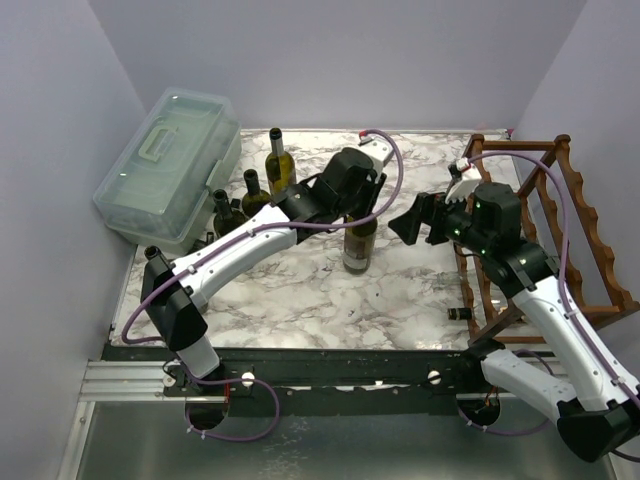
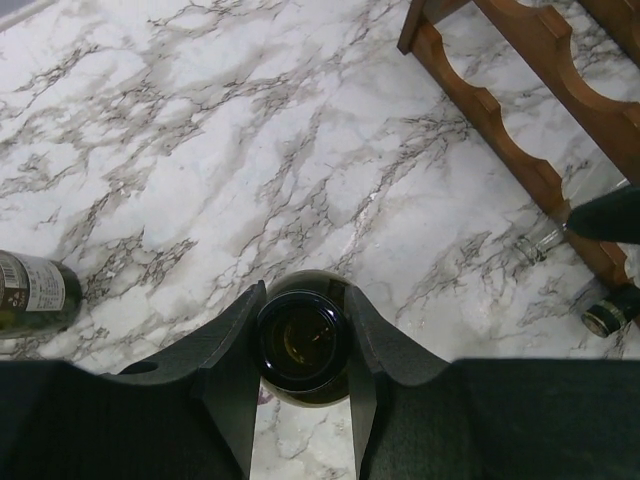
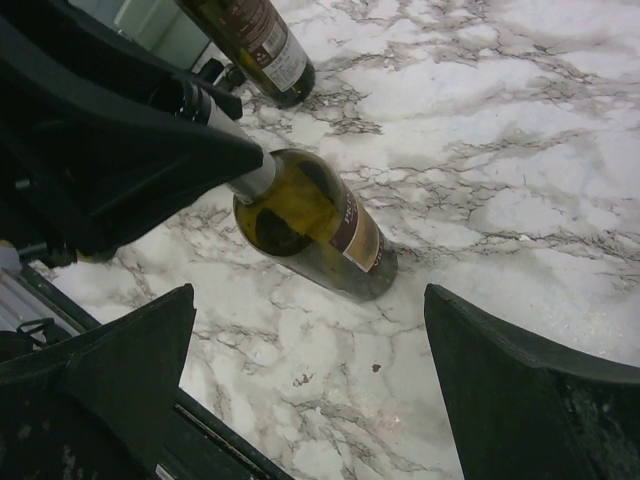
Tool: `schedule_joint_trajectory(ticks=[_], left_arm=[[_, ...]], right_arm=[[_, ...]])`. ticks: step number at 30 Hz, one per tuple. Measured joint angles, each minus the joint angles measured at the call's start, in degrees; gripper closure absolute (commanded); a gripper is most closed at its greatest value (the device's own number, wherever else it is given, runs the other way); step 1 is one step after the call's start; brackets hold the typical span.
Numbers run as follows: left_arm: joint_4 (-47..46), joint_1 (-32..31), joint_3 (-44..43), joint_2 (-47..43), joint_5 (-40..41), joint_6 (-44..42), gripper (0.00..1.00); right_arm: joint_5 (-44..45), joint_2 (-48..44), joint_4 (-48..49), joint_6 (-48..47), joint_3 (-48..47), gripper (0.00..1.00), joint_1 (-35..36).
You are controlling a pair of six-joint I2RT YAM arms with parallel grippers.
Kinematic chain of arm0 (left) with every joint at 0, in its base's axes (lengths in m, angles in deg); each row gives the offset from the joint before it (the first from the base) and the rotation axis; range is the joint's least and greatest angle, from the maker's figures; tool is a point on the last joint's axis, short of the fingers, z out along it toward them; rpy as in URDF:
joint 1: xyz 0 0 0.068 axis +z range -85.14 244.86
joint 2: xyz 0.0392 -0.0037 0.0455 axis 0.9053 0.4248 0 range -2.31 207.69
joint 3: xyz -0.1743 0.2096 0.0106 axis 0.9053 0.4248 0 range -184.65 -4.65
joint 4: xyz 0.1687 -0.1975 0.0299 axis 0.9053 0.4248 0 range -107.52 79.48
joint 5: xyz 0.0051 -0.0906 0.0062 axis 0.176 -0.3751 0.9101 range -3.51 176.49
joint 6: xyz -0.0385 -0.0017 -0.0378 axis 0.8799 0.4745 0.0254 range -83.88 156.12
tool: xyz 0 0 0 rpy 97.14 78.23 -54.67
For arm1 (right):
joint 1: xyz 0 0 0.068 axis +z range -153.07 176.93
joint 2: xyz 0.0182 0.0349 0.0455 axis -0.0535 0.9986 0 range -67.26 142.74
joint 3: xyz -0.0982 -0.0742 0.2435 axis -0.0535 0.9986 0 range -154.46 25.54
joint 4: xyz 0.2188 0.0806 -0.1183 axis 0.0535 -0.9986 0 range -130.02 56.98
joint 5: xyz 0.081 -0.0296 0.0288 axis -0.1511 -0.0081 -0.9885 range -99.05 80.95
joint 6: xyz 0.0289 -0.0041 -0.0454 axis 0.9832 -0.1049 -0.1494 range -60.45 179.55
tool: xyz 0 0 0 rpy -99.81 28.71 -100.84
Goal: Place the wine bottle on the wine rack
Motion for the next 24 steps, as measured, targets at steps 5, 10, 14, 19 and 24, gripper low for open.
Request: schedule_joint_trajectory(ticks=[5, 10, 14, 19, 24], left_arm=[[0.59, -3.65, -0.02, 0.13, 2.73, -2.73, 0.81], [0.13, -3.96, 1.57, -1.07, 3.15, -2.43, 0.52], [0.55, -3.87, 2.14, -1.97, 3.04, -1.73, 0.36], [0.9, -3.67, 2.23, -3.98, 2.64, -1.9, 0.2], [1.07, -1.86, 1.92, -6.99, -0.31, -1.84, 0.04]], right_arm=[[1.97, -1.64, -0.02, 0.02, 0.48, 0.0, 0.0], [2.54, -2.67, -0.02, 0.04, 1.97, 0.0, 0.0], [2.32, -2.6, -0.04, 0.04, 2.56, 0.0, 0.0], [-0.72, -2.36, 0.22, -0.81, 2.56, 0.0, 0.0], [-4.26, -2.19, 1.84, -1.77, 2.64, 0.0, 0.13]])
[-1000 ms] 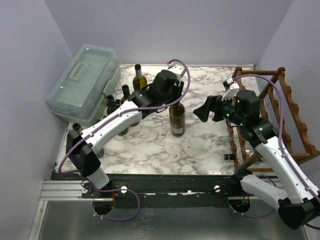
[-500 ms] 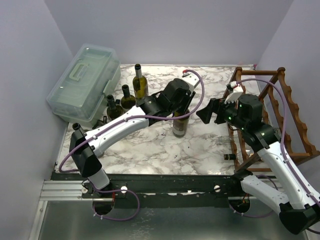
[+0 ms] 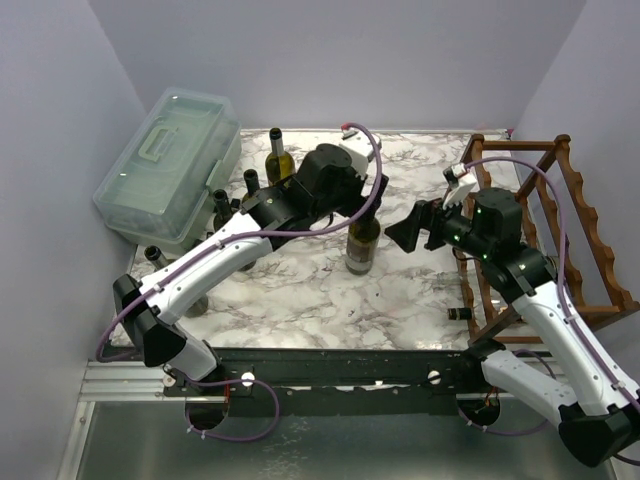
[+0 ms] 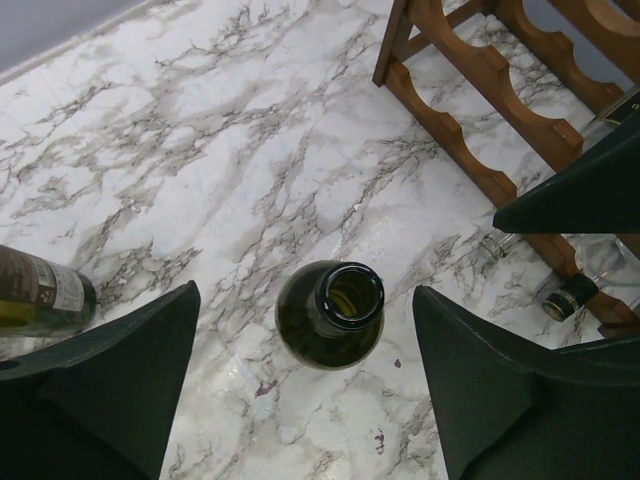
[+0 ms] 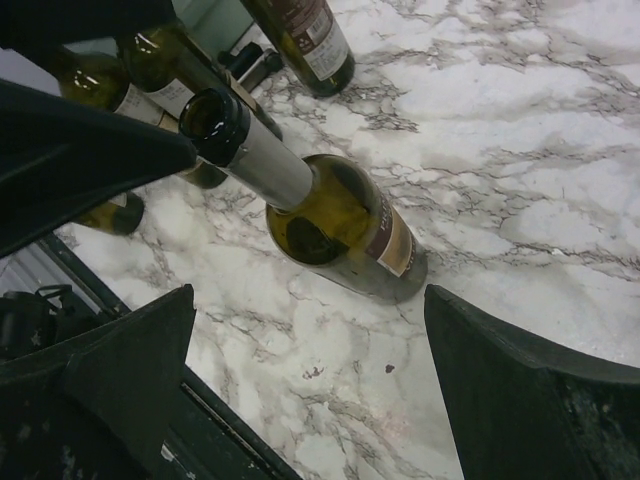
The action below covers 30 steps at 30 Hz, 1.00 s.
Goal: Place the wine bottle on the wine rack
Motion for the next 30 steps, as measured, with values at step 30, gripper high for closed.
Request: schedule_joint_trajectory(ticks=[30], left_arm=[[-18.6, 9.11, 22.8, -21.57, 3.93, -8.28, 0.08]], right_arm=[[39.91, 23.71, 4.79, 2.19, -10.56, 0.38, 23.78]])
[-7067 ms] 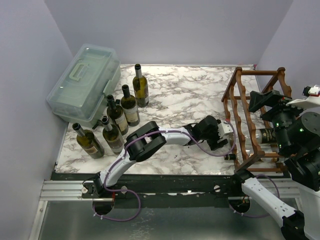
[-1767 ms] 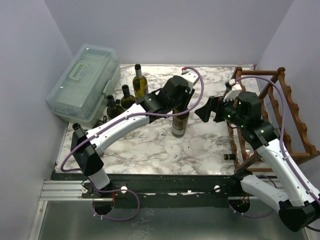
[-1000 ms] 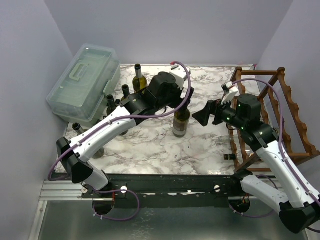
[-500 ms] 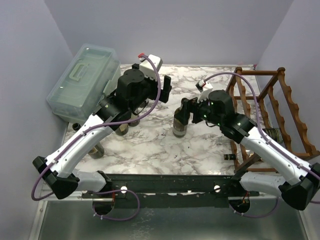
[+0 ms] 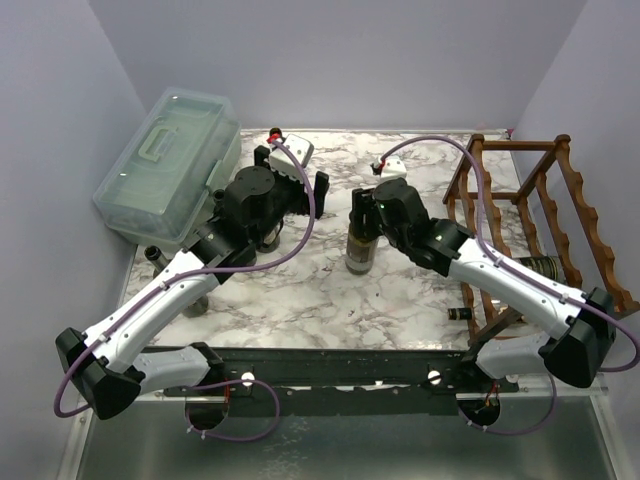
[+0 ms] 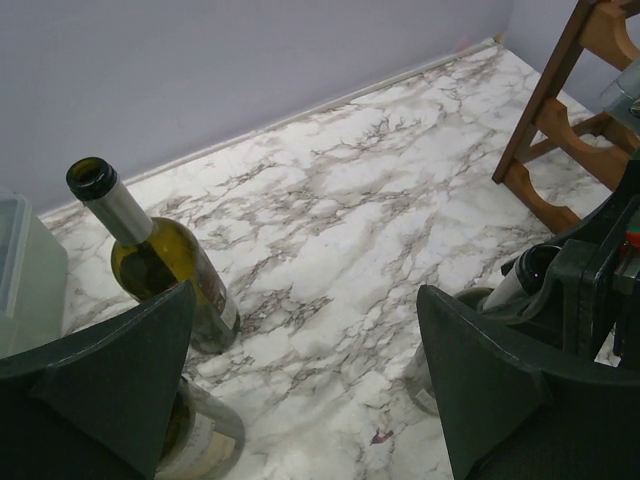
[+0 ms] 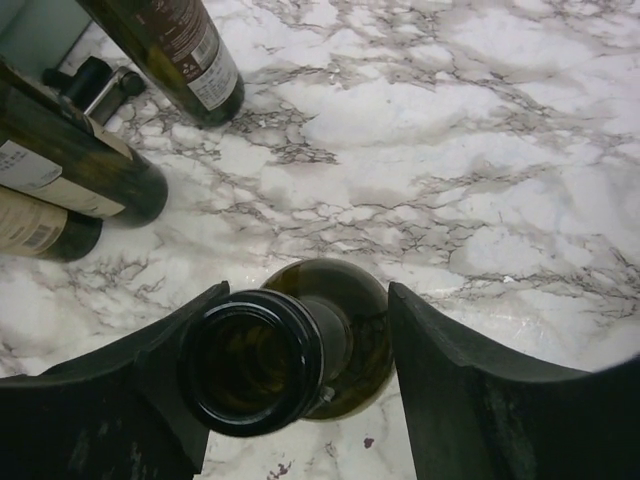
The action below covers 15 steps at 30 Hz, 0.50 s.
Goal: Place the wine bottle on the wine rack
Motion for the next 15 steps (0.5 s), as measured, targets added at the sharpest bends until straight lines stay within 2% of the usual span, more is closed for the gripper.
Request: schedule_joint_trajectory(ticks=[3, 7, 11, 15], left_arm=[[-1.53, 0.02, 0.66, -0.46, 0.39, -0.61, 0.08], [-3.1, 0.02, 1.05, -1.31, 0.76, -1.09, 0.09], [-4.15, 0.02, 1.44, -1.81, 1.2, -1.36, 0.09], [-4.63, 0.02, 1.66, -1.81, 1.44, -1.38, 0.09]], right_arm=[[2.97, 1.7, 0.02, -0.09, -1.49, 0.45, 0.98], [5.86, 2.56, 0.04, -0.28, -1.99, 0.59, 1.79], [7.54, 2.6, 0.04, -0.87, -1.97, 0.68, 1.99], [8.61, 2.58, 0.15, -1.57, -1.97, 0.94, 1.99]])
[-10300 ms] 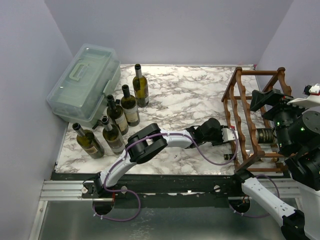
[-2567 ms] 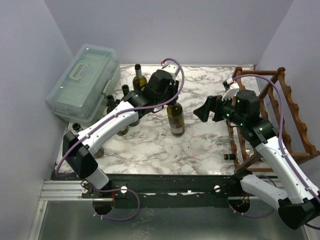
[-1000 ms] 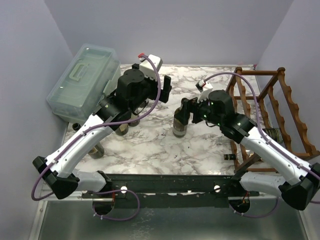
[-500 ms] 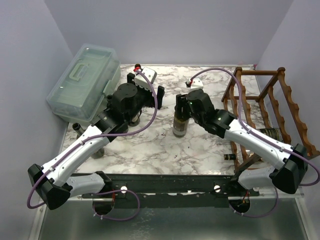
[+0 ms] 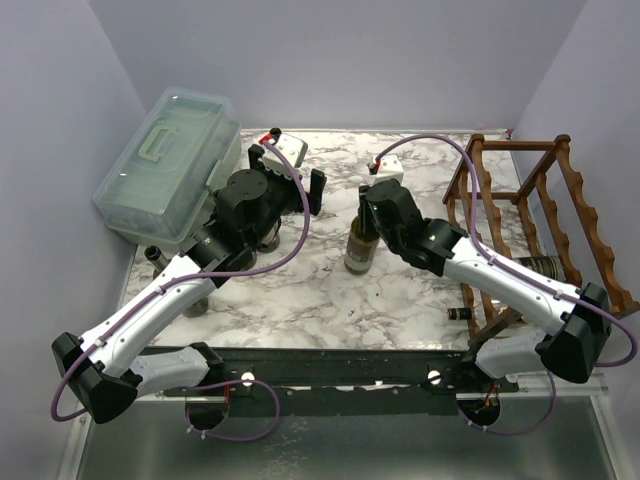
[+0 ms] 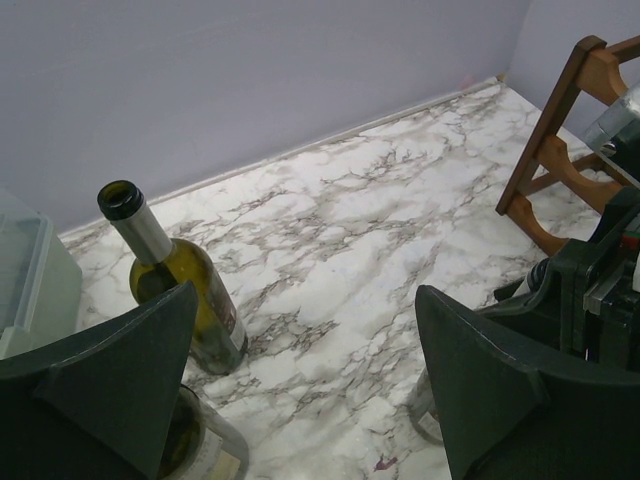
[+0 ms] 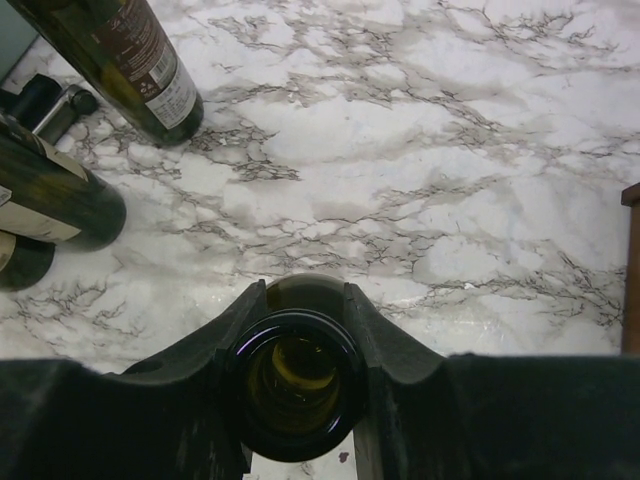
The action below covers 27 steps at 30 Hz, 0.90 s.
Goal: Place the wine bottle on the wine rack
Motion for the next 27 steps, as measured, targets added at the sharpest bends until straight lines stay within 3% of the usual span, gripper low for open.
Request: schedule_joint_trajectory(ticks=[2, 9, 18, 27], left_arm=[[-0.13, 0.0, 0.17, 0.0, 0.39, -0.15, 0.1], [-0.98, -0.02, 0.98, -0.04, 1.53, -0.48, 0.1], [-1.25, -0.96, 1.38, -0.04, 2.36, -0.68, 0.1], [-1.29, -1.79, 1.44, -0.35, 4.13, -1.33, 0.1]], right_arm=[[0.46, 0.0, 0.0, -0.7, 0.0, 0.99, 0.0], [2.75, -0.94, -0.31, -7.74, 0.0, 0.99, 0.09], [3.3, -9.09, -1.51, -21.66, -0.52, 0.99, 0.09], [7.28, -5.49, -6.97, -31.08, -3.34, 0.99, 0.09]])
